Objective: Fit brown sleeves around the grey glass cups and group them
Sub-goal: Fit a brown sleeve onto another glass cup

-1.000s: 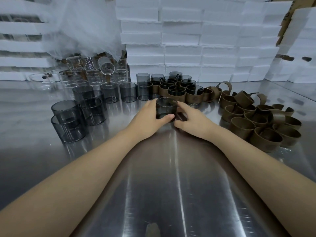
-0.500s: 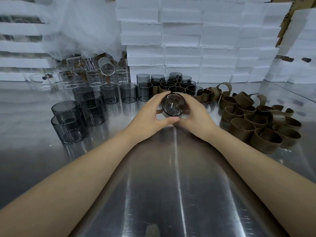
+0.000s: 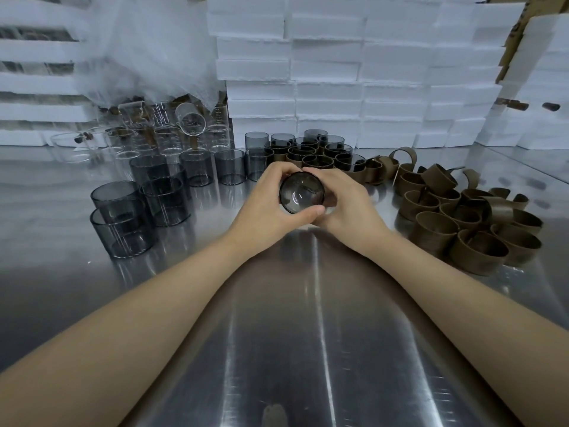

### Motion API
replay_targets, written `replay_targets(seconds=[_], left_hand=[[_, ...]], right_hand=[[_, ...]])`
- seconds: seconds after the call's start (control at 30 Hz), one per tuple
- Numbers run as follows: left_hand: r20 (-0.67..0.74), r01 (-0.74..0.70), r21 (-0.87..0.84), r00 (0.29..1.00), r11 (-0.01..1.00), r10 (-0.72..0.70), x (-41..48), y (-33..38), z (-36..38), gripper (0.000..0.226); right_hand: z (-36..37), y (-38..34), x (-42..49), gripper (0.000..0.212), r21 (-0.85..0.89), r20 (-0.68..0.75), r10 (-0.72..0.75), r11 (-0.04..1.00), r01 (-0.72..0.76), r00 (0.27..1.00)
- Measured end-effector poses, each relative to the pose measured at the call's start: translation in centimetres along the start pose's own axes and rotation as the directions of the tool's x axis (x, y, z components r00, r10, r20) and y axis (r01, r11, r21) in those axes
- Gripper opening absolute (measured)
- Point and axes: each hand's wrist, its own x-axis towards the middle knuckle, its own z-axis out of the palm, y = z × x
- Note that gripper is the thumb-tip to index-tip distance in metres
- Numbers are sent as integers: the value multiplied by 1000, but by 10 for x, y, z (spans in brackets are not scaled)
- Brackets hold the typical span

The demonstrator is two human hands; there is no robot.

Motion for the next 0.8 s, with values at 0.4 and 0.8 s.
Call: replay_targets(seconds=[0.4,0.8], left_hand=[[-143,182,-162,968,970,-205,2,9,3,32],[-78,183,-267,974,946,-210,3,7,-1,10]], right_hand=[[3,-8,-1,65,-38,87,-28,999,32,996],[-1,-1,0,69,95,31,31,995,-33,999]])
